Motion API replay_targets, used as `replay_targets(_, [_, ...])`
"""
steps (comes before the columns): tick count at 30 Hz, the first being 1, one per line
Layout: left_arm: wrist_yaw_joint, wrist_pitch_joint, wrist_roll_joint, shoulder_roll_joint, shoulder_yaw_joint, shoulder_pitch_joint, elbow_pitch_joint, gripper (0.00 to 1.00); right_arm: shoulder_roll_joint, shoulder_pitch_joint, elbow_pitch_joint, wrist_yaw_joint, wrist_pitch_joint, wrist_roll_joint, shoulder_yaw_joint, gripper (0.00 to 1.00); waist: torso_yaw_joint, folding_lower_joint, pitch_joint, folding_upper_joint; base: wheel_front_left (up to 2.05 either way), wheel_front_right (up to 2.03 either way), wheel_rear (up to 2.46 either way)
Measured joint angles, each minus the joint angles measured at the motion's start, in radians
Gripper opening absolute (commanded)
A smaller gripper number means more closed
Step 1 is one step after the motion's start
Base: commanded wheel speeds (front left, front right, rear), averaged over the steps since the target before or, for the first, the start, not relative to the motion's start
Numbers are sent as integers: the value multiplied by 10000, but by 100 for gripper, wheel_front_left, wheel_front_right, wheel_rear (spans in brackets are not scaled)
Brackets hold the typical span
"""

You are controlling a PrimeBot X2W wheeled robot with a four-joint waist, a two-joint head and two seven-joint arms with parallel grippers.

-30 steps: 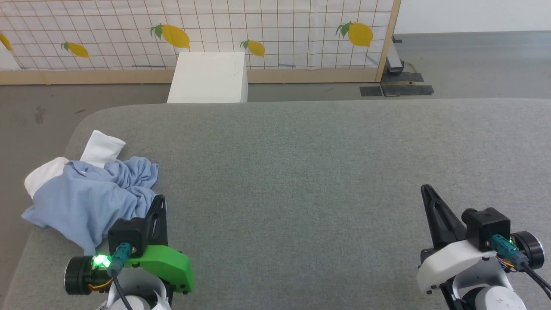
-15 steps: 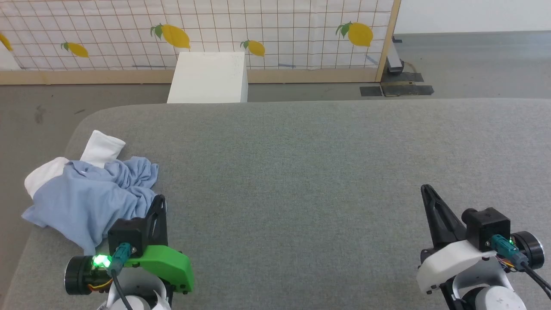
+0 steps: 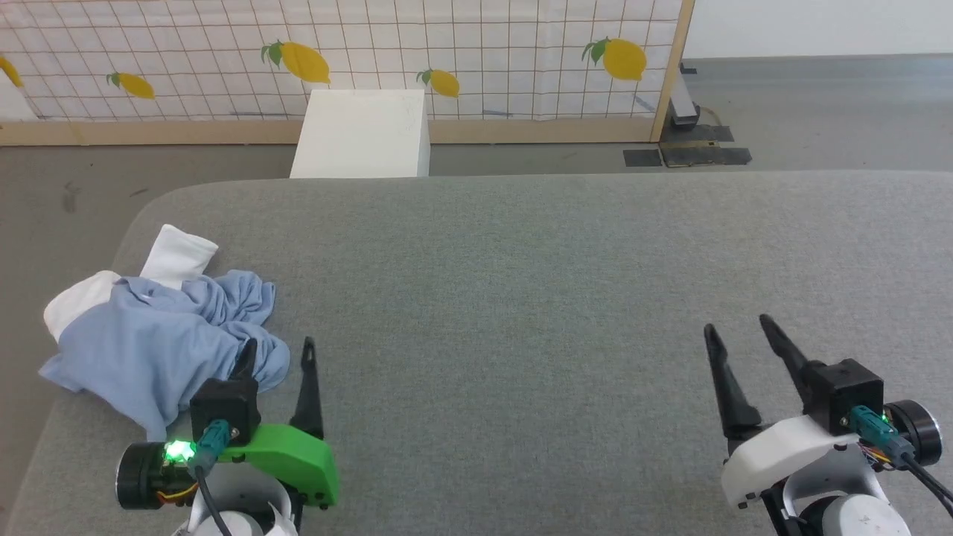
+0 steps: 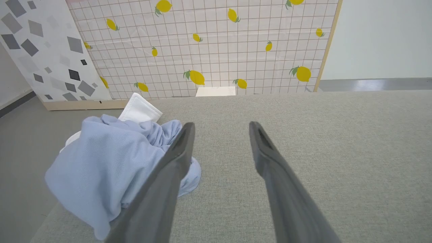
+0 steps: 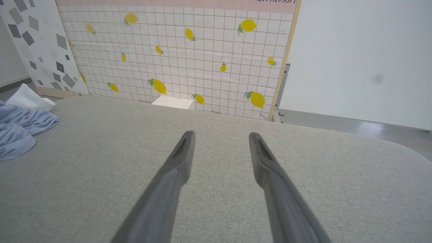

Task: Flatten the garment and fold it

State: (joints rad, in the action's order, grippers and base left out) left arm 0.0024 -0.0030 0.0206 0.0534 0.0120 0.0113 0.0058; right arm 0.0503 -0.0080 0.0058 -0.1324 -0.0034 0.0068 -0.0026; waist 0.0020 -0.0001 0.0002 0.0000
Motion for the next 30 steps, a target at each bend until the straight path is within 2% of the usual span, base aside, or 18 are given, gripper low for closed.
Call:
replay_targets(9, [190, -180, 148, 0, 84, 6, 125, 100, 0, -1, 4, 0, -58, 15, -27, 100, 267, 0, -7, 0, 0, 0, 0])
replay_targets(30, [447, -619, 268, 56, 169, 10, 219, 100, 0, 0, 31, 0, -244, 123, 36, 100, 1547, 0, -12, 0, 0, 0, 0])
